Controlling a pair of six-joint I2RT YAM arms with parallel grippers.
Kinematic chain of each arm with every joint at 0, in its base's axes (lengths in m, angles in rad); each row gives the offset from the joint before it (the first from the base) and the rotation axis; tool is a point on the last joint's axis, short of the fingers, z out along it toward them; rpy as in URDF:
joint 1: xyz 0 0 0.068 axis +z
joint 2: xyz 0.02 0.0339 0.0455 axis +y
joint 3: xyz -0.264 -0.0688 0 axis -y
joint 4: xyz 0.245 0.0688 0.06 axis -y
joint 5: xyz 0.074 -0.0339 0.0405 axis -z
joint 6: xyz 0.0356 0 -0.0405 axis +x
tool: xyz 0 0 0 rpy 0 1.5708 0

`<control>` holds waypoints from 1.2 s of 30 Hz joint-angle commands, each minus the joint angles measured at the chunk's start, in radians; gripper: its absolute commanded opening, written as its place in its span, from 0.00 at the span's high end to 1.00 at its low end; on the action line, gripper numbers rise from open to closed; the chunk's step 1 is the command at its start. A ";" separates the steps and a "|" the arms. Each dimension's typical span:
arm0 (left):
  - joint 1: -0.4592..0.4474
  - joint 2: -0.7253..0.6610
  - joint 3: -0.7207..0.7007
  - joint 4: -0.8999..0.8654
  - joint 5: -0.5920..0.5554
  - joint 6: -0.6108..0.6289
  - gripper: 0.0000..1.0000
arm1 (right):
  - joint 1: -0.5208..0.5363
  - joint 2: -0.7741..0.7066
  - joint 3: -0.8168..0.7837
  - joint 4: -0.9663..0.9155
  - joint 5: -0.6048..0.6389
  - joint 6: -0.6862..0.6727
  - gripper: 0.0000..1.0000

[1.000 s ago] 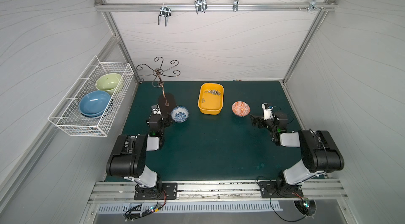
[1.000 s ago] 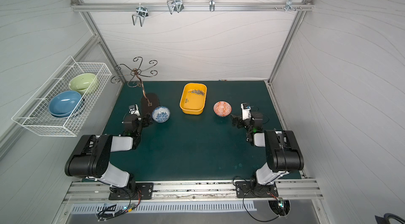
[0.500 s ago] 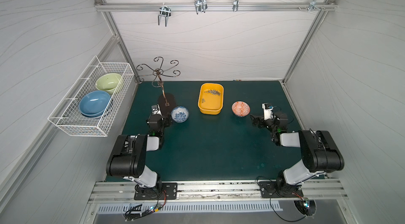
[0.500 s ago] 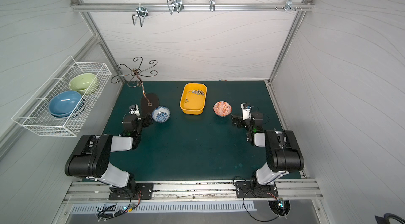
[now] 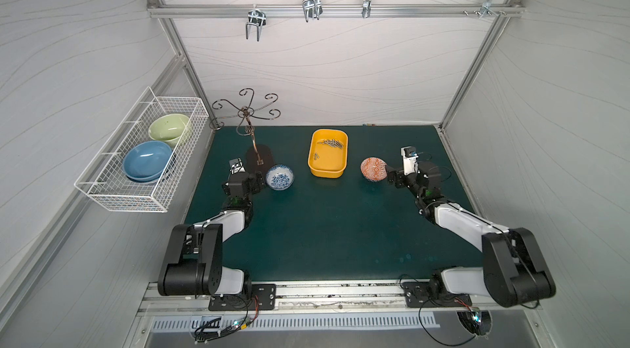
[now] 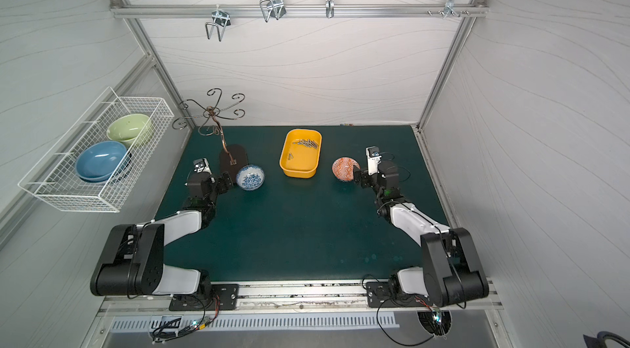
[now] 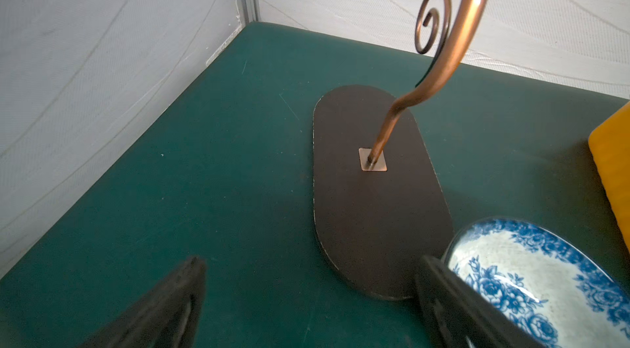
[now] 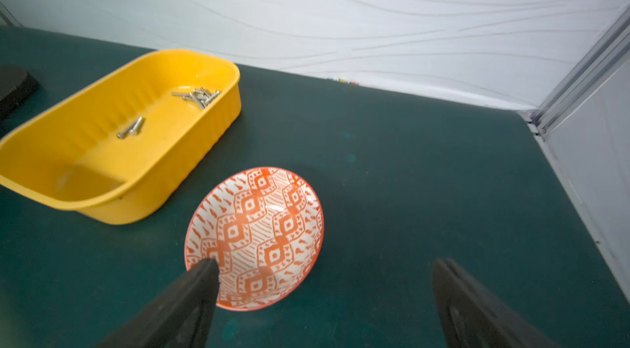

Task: Take out the screws from the storage box
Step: Pick up the storage box at the center of the board.

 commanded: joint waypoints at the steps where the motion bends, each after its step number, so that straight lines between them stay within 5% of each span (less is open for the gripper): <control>1: 0.004 -0.077 0.066 -0.153 -0.031 -0.051 0.00 | 0.000 -0.106 0.015 -0.113 -0.017 0.059 0.01; 5: 0.004 -0.142 0.248 -0.568 -0.103 -0.187 0.00 | 0.006 -0.187 0.130 -0.297 0.081 0.353 0.01; 7: -0.002 -0.143 0.354 -0.763 -0.168 -0.246 0.00 | 0.003 -0.177 0.240 -0.446 -0.053 0.370 0.01; 11: -0.011 -0.225 0.339 -0.855 -0.314 -0.364 0.00 | 0.002 -0.118 0.382 -0.608 -0.313 0.342 0.01; 13: -0.011 -0.293 0.340 -0.903 -0.264 -0.401 0.00 | 0.007 -0.096 0.438 -0.670 -0.400 0.295 0.01; 16: -0.012 -0.412 0.363 -0.988 -0.022 -0.476 0.00 | 0.035 -0.143 0.421 -0.635 -0.449 0.267 0.01; 20: -0.002 -0.551 0.303 -1.001 0.220 -0.626 0.00 | 0.169 -0.209 0.369 -0.528 -0.390 0.117 0.01; 23: 0.001 -0.602 0.281 -1.059 0.196 -0.715 0.00 | 0.259 -0.145 0.442 -0.563 -0.342 -0.016 0.01; 27: 0.046 -0.632 0.323 -1.157 0.219 -0.751 0.01 | 0.354 0.027 0.706 -0.904 -0.389 -0.280 0.01; 36: 0.056 -0.756 0.287 -1.148 0.240 -0.807 0.00 | 0.445 0.412 0.959 -1.105 -0.078 -0.561 0.01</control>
